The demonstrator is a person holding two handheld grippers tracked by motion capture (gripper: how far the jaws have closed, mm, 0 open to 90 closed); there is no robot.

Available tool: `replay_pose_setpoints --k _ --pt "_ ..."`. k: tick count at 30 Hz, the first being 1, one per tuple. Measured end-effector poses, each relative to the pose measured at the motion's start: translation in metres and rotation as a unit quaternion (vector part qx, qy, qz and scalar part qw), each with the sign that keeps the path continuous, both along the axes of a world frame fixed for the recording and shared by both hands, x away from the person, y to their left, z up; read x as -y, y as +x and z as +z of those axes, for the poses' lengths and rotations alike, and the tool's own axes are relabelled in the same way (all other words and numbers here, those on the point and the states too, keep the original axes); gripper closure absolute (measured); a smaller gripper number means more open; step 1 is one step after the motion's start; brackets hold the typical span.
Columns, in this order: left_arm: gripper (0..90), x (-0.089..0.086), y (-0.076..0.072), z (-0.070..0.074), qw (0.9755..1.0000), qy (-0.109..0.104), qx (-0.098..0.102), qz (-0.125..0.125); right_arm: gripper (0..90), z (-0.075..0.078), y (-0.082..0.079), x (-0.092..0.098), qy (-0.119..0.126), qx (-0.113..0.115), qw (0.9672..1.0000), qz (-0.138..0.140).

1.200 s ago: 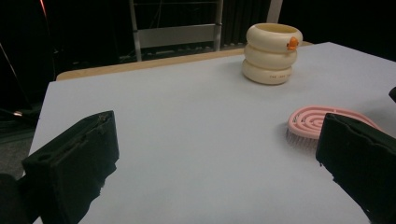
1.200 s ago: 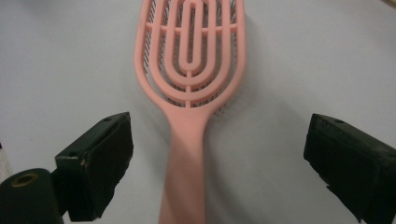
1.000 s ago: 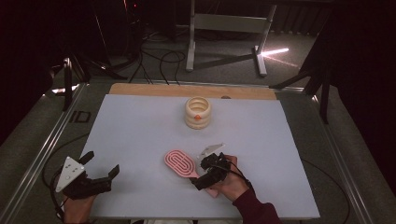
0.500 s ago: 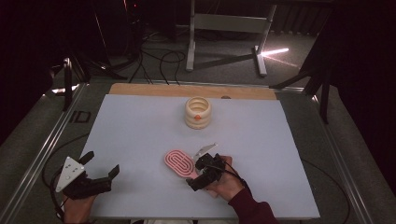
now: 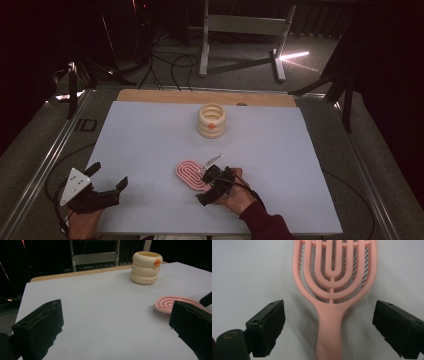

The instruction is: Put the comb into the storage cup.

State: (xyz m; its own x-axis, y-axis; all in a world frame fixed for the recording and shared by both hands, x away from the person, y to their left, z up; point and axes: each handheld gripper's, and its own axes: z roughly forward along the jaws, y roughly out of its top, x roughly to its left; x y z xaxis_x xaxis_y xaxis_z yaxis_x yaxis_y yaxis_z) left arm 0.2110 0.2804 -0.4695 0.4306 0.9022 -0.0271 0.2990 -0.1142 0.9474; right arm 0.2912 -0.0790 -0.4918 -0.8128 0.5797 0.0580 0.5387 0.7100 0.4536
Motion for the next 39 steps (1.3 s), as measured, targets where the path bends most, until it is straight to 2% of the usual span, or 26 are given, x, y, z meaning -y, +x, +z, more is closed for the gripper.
replay_pose_setpoints --k 6,7,8,14,16,21,24,28,31,35,39 --pt "0.0 0.0002 0.0002 -0.0003 1.0000 0.002 -0.001 0.000 23.0 -0.0037 0.0009 -0.0046 -0.036 0.005 0.9994 -0.001" --pt "0.0 0.0002 0.0002 -0.0003 1.0000 0.002 -0.001 0.000 23.0 -0.0037 0.0009 -0.0046 -0.036 0.005 0.9994 -0.001" --pt "0.0 0.0001 0.0002 -0.0004 1.0000 0.002 -0.001 0.000 27.9 -0.0058 0.0016 -0.0060 -0.043 0.000 0.9991 -0.004" --pt "0.0 -0.0001 -0.0001 -0.0002 1.0000 0.002 0.000 0.002 35.5 -0.0078 0.0033 -0.0064 -0.046 -0.008 0.9989 0.002" --pt "0.0 -0.0002 0.0000 -0.0004 1.0000 0.002 -0.001 0.002 40.3 -0.0072 0.0037 -0.0062 -0.050 -0.003 0.9987 0.002" --pt "0.0 -0.0001 -0.0001 -0.0004 1.0000 0.003 -0.001 0.003 45.8 -0.0067 0.0043 -0.0060 -0.049 -0.003 0.9988 0.001" --pt "0.0 0.0001 0.0003 -0.0010 1.0000 0.004 -0.002 0.002 51.6 -0.0057 0.0027 -0.0072 -0.051 -0.002 0.9986 0.015" --pt "0.0 0.0005 0.0003 -0.0010 1.0000 0.003 -0.002 0.002 58.3 -0.0052 0.0024 -0.0074 -0.051 -0.001 0.9986 0.017" --pt "0.0 0.0002 0.0003 -0.0011 1.0000 0.004 -0.002 0.002 59.9 -0.0049 0.0025 -0.0073 -0.052 -0.002 0.9985 0.018" --pt "0.0 0.0003 0.0004 -0.0011 1.0000 0.004 -0.002 0.002 66.5 -0.0045 0.0022 -0.0070 -0.053 0.001 0.9984 0.017" --pt "0.0 0.0001 0.0006 -0.0014 1.0000 0.003 -0.003 0.003 67.6 -0.0043 0.0020 -0.0065 -0.055 0.003 0.9983 0.020"
